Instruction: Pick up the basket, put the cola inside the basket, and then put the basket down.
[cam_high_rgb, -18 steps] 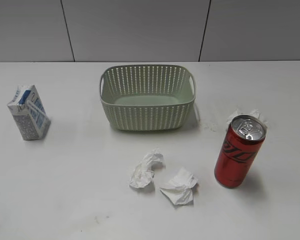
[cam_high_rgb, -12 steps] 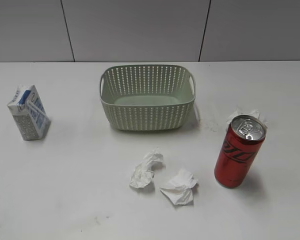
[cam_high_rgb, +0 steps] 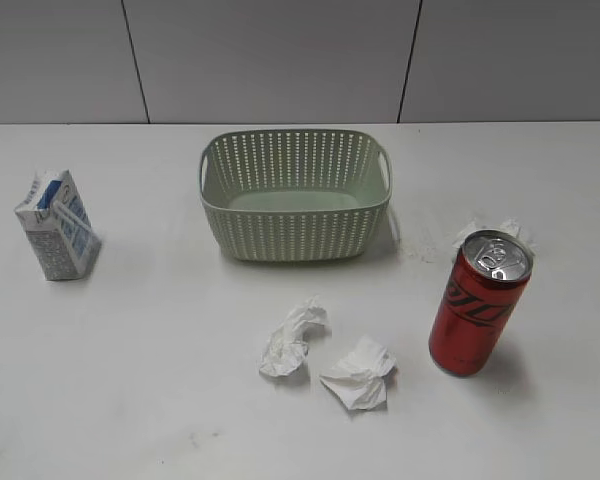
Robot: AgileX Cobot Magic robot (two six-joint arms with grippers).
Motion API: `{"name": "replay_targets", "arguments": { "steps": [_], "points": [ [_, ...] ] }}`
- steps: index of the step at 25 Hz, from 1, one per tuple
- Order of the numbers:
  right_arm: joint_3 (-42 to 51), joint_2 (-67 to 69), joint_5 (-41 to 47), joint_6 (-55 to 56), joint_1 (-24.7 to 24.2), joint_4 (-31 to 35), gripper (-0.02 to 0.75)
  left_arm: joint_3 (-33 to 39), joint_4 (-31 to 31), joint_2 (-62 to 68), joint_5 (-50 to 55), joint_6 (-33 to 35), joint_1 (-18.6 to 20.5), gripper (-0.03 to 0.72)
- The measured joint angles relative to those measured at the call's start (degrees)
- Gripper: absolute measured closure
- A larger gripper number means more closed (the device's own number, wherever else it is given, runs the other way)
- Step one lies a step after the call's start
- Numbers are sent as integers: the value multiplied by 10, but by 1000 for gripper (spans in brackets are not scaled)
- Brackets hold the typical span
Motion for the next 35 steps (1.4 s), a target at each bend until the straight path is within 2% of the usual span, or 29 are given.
{"name": "replay_targets", "arguments": {
  "steps": [20,23,29,31,35],
  "points": [
    [0,0,0,0,0,0,153,0,-3,0,0,0,0,440],
    [0,0,0,0,0,0,153,0,-19,0,-1,0,0,378],
    [0,0,0,1,0,0,153,0,-50,0,-5,0,0,132],
    [0,0,0,1,0,0,153,0,-51,0,-5,0,0,96],
    [0,0,0,0,0,0,153,-1,-55,6,-11,0,0,85]
  ]
}}
